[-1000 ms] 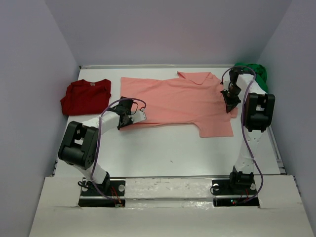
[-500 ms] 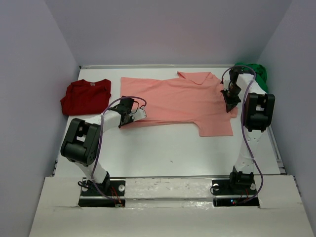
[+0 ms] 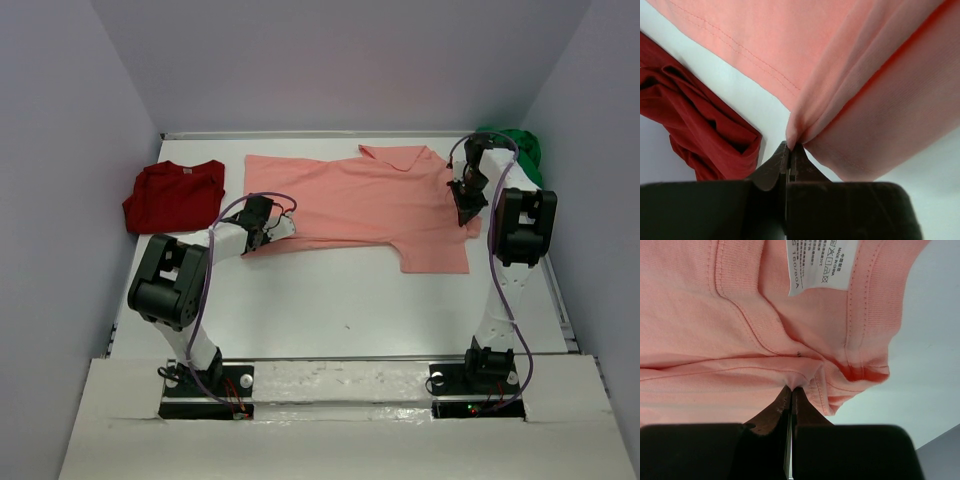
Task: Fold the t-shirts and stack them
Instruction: Flatten the tshirt out
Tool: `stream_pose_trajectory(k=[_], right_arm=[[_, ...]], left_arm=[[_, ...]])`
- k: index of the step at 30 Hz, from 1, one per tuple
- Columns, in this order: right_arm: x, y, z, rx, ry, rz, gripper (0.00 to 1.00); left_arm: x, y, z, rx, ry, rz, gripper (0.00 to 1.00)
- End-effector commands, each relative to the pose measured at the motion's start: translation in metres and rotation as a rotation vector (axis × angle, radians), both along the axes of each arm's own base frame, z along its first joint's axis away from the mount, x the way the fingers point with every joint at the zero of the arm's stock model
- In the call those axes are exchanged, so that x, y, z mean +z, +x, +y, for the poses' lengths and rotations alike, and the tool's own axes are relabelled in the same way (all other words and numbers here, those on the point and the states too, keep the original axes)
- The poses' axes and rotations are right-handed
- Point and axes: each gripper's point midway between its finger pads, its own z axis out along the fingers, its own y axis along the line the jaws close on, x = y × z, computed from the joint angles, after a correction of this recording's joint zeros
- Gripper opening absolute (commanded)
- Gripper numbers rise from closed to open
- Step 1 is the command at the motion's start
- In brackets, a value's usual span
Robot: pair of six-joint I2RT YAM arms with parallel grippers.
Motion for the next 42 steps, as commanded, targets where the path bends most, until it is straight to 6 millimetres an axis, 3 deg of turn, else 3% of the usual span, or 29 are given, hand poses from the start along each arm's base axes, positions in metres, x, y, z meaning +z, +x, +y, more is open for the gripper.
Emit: stream_pose_trajectory(k=[1,5,10,14,18,24,27,29,32,33,35,36,37,39,42], right_arm=[[0.006,0.011,-0.005,0.005,-0.033,-0.029,0.00],[0.005,0.010,-0.004,0.007,-0.028,-0.025,0.05],[0.007,0.011,-0.004,0.008,-0.027,-0.030,0.27],[0.009,0.011,-0.003,0.012,-0.022,-0.033,0.39],[0.017,0.013,-0.002,0.014,-0.018,-0.058,0.45],[0.056,0.020,-0.002,0.031,-0.025,-0.161,0.48],[0.086,0.018,0.007,0.086,0.015,-0.252,0.46],[0.107,0.001,0.014,0.133,0.040,-0.294,0.46],[0.127,-0.018,0.018,0.223,0.042,-0.345,0.46],[0.139,-0.030,0.019,0.265,0.031,-0.388,0.47],[0.149,-0.041,0.021,0.307,0.022,-0.427,0.48],[0.155,-0.054,0.026,0.348,0.034,-0.449,0.52],[0.155,-0.062,0.028,0.378,0.043,-0.445,0.54],[0.149,-0.082,0.033,0.429,0.050,-0.405,0.54],[0.127,-0.112,0.036,0.496,0.063,-0.314,0.49]], left_arm=[[0.013,0.008,0.008,0.030,0.038,-0.035,0.06],[0.013,0.006,0.010,0.032,0.044,-0.035,0.17],[0.018,0.008,0.010,0.041,0.040,-0.055,0.33],[0.029,0.013,0.011,0.060,0.033,-0.104,0.40],[0.047,0.019,0.018,0.107,0.055,-0.184,0.42],[0.091,0.025,0.021,0.184,-0.031,-0.311,0.46],[0.116,0.026,0.022,0.252,-0.177,-0.351,0.45],[0.130,0.029,0.016,0.264,-0.310,-0.358,0.42],[0.139,0.016,0.008,0.266,-0.447,-0.365,0.42],[0.153,0.013,0.007,0.264,-0.489,-0.411,0.42],[0.146,0.003,0.003,0.249,-0.520,-0.403,0.45],[0.152,-0.001,0.002,0.242,-0.543,-0.424,0.45],[0.144,-0.007,0.001,0.230,-0.549,-0.402,0.46],[0.147,-0.014,0.002,0.225,-0.565,-0.420,0.49],[0.138,-0.024,0.007,0.228,-0.570,-0.410,0.50]])
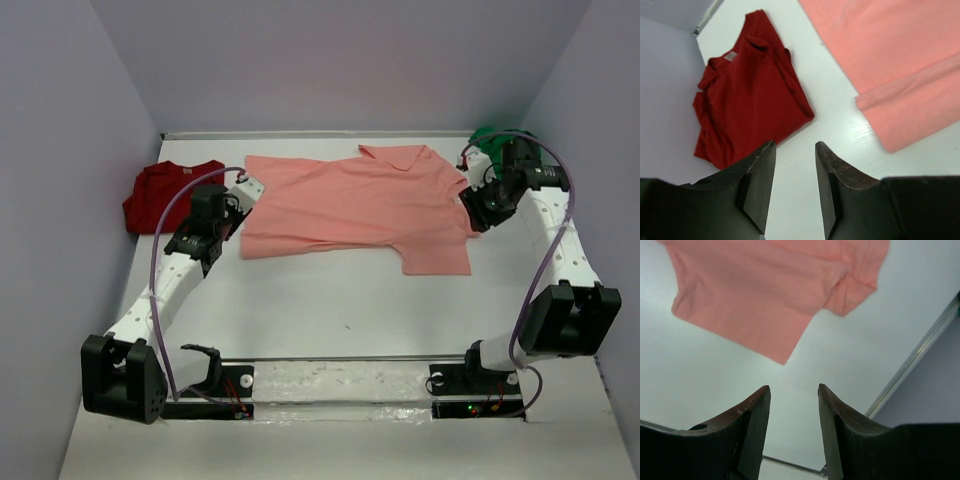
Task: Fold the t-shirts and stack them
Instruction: Flatten the tshirt out, then fold the tshirt
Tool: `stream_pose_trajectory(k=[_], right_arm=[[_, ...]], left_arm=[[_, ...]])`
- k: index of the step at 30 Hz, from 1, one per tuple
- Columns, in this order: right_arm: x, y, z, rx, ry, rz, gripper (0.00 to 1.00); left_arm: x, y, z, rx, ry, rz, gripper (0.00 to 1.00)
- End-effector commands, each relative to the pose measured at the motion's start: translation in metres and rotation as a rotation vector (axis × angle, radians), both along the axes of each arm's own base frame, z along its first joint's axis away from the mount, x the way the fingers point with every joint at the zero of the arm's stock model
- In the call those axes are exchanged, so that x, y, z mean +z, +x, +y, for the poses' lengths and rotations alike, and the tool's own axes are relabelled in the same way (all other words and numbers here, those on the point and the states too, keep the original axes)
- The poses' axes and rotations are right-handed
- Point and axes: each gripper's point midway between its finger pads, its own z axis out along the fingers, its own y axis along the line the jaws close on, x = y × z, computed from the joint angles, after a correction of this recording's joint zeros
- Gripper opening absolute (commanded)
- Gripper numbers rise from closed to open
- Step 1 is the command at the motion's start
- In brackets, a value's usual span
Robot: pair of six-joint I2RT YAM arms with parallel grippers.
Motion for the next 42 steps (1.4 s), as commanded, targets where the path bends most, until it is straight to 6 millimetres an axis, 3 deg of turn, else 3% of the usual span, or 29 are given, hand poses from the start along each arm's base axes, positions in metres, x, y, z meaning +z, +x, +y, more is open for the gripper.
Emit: stream_pose_trajectory(k=[1,4,6,9,16,19,23,31,42], right_arm=[[-0.038,-0.029,0.008,0.154,-0.023,0.135,0.47],[-0.051,-0.055,0.019,0.216,0.011,0.189,0.47],[-0.057,-0.070,0.029,0.263,0.024,0.224,0.48],[-0.067,-0.074,0.041,0.310,0.020,0.226,0.48],[-0.103,-0.062,0.060,0.378,-0.064,0.247,0.49],[-0.127,-0.055,0.058,0.370,-0.089,0.296,0.48],[-0.143,-0.038,0.054,0.356,-0.127,0.273,0.49],[-0.157,-0.012,0.053,0.339,-0.149,0.277,0.52],[-0.179,-0.015,0.052,0.348,-0.150,0.341,0.52]], left_arm=[[-0.015,-0.013,-0.003,-0.020,-0.065,0.022,0.50],[-0.029,-0.024,0.003,-0.018,-0.072,0.045,0.50],[-0.026,-0.029,0.005,-0.012,-0.087,0.027,0.50],[-0.029,-0.036,0.003,-0.035,-0.123,0.008,0.51],[-0.042,-0.046,0.006,-0.040,-0.168,0.010,0.54],[-0.047,-0.047,0.008,-0.026,-0.172,0.027,0.54],[-0.043,-0.047,0.009,-0.026,-0.169,0.017,0.54],[-0.042,-0.045,0.010,-0.027,-0.155,0.018,0.55],[-0.039,-0.045,0.012,-0.024,-0.147,0.008,0.55]])
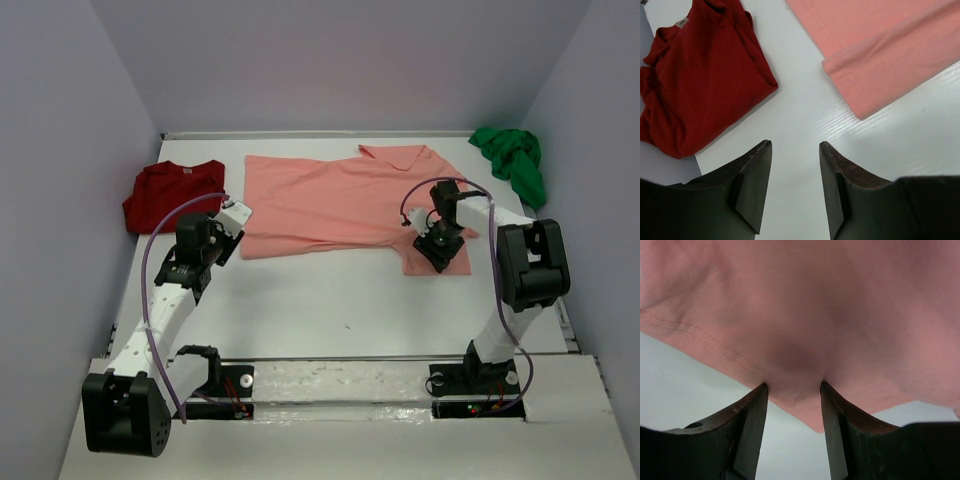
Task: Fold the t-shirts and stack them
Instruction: Fold the tshirt
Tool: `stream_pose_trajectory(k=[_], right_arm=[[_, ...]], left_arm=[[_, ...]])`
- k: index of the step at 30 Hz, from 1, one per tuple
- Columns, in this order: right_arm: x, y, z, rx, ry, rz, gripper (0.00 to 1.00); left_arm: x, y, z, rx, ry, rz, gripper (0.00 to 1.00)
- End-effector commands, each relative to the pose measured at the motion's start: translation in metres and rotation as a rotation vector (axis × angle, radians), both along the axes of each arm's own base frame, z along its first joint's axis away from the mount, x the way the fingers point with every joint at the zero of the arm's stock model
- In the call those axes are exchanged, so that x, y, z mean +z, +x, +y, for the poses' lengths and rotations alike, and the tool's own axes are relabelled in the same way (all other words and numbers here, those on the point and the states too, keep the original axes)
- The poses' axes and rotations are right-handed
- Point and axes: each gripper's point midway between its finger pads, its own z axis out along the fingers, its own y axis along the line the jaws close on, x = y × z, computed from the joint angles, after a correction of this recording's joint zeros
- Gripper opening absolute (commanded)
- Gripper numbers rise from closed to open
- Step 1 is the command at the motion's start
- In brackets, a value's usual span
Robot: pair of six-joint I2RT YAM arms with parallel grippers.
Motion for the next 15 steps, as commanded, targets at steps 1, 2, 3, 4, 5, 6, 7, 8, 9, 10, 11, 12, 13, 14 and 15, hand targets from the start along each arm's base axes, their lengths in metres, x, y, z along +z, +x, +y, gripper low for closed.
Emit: stream_pose_trajectory(k=[1,2,3,4,5,6,7,8,9,10,11,12,13,14,15], right_arm=[[-0.002,0.011,0.000,-0.004,-0.007,-0.026,0.52],[-0.005,0.009,0.001,-0.005,-0.004,-0.013,0.52],[-0.007,0.006,0.002,-0.009,0.001,-0.003,0.52],[-0.009,0.004,0.002,-0.009,0.004,0.002,0.50],[-0.011,0.001,0.002,-0.009,0.007,0.012,0.49],[-0.011,0.000,0.002,-0.009,0.008,0.015,0.47],[-0.012,-0.001,0.002,-0.010,0.007,0.020,0.42],[-0.014,-0.003,0.002,-0.012,0.007,0.024,0.39],[-0.015,-0.004,0.002,-0.013,0.006,0.031,0.35],[-0.016,-0.004,0.002,-0.019,0.007,0.034,0.26],[-0.016,-0.006,0.002,-0.021,0.005,0.040,0.23],[-0.015,-0.005,0.002,-0.027,0.006,0.040,0.17],[-0.014,-0.005,0.003,-0.027,0.008,0.042,0.16],[-0.013,-0.005,0.003,-0.028,0.008,0.043,0.16],[-0.011,-0.006,0.003,-0.028,0.007,0.051,0.15]], left_arm=[[0.013,0.006,0.001,0.003,-0.004,-0.050,0.55],[0.012,0.006,0.001,0.002,-0.001,-0.048,0.55],[0.012,0.006,0.002,0.002,0.000,-0.050,0.55],[0.013,0.005,0.001,0.000,-0.003,-0.053,0.55],[0.011,0.005,0.002,0.001,-0.001,-0.050,0.55],[0.012,0.005,0.001,0.000,-0.002,-0.053,0.55],[0.012,0.004,0.001,-0.004,-0.002,-0.053,0.55],[0.012,0.004,0.000,-0.007,-0.002,-0.055,0.55],[0.012,0.005,0.000,-0.009,0.000,-0.056,0.55],[0.012,0.005,-0.001,-0.012,-0.003,-0.055,0.55],[0.011,0.005,-0.001,-0.013,-0.005,-0.051,0.55],[0.011,0.005,-0.001,-0.016,-0.003,-0.050,0.55],[0.011,0.005,-0.001,-0.015,-0.005,-0.051,0.55],[0.011,0.005,0.000,-0.013,-0.002,-0.049,0.55],[0.011,0.005,-0.001,-0.016,-0.003,-0.048,0.55]])
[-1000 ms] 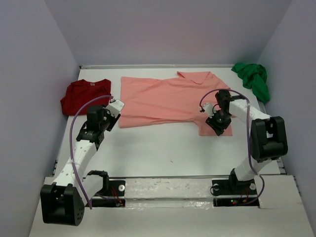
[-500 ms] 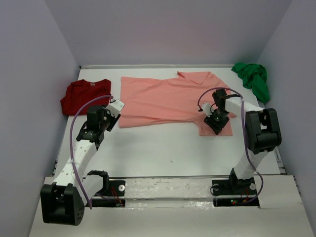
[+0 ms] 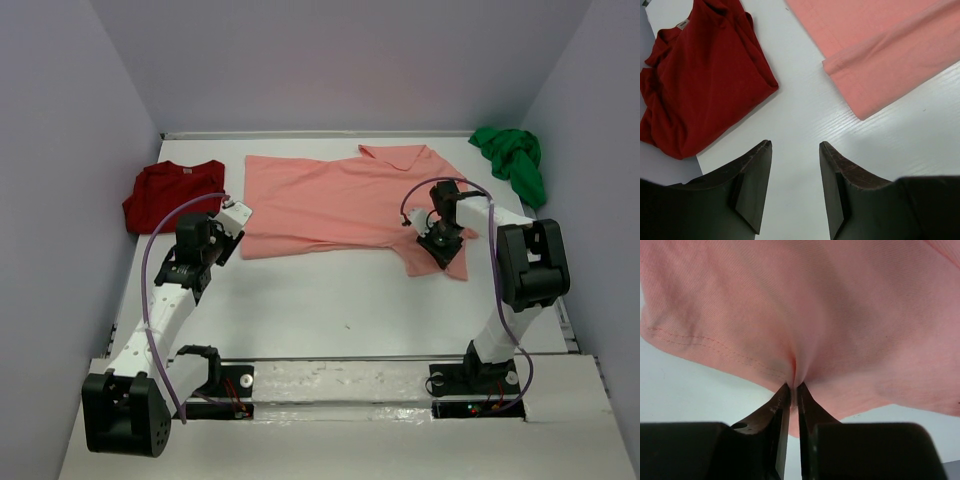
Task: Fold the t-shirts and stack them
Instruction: Fold the tshirt
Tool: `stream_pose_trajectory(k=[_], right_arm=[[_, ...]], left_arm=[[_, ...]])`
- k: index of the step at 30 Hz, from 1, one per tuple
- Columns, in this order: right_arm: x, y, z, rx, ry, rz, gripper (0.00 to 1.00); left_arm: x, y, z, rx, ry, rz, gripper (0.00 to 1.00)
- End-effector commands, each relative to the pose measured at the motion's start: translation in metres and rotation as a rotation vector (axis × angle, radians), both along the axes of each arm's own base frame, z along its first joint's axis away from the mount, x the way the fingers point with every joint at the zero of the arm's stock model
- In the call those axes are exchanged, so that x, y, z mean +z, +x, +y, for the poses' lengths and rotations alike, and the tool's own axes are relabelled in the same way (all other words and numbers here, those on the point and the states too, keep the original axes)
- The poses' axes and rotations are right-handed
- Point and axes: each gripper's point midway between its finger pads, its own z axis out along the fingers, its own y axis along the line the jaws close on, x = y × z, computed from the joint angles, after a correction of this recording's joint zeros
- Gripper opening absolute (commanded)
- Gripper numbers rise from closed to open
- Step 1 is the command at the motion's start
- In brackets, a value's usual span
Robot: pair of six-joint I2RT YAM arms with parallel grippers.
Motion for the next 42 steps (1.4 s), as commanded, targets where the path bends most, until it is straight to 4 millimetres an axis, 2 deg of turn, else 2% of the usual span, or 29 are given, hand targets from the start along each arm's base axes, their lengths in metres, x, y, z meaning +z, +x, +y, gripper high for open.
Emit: stream_pose_trajectory(k=[1,8,15,17,19,24,25,37,42], right_arm=[[-0.003,-0.003,0.003,-0.011,0.012,0.030,0.14],[0.031,0.012,-0.002,-0.007,-0.016,-0.053,0.12],[0.086,0.057,0.000,-0.036,-0.017,-0.225,0.05],[0.095,0.065,0.001,-0.042,-0.014,-0.253,0.00],[0.104,0.075,0.002,-0.047,-0.010,-0.274,0.00],[0.108,0.091,0.004,-0.053,-0.011,-0.288,0.00],[0.109,0.094,-0.001,-0.061,-0.038,-0.295,0.00],[0.103,0.162,0.006,-0.111,-0.038,-0.368,0.00],[0.104,0.181,0.006,-0.123,-0.048,-0.396,0.00]], left_arm=[[0.010,0.005,-0.001,-0.008,-0.010,-0.046,0.56],[0.013,0.006,-0.002,-0.015,-0.011,-0.052,0.56],[0.013,0.004,-0.002,-0.015,-0.010,-0.052,0.56],[0.013,0.003,-0.001,-0.014,-0.006,-0.052,0.56],[0.013,0.003,0.000,-0.011,-0.003,-0.053,0.56],[0.011,0.002,0.001,-0.008,0.004,-0.047,0.56],[0.010,0.002,0.001,-0.008,0.004,-0.047,0.56],[0.007,0.001,0.003,0.001,0.008,-0.043,0.56],[0.008,0.002,0.005,0.008,0.022,-0.046,0.56]])
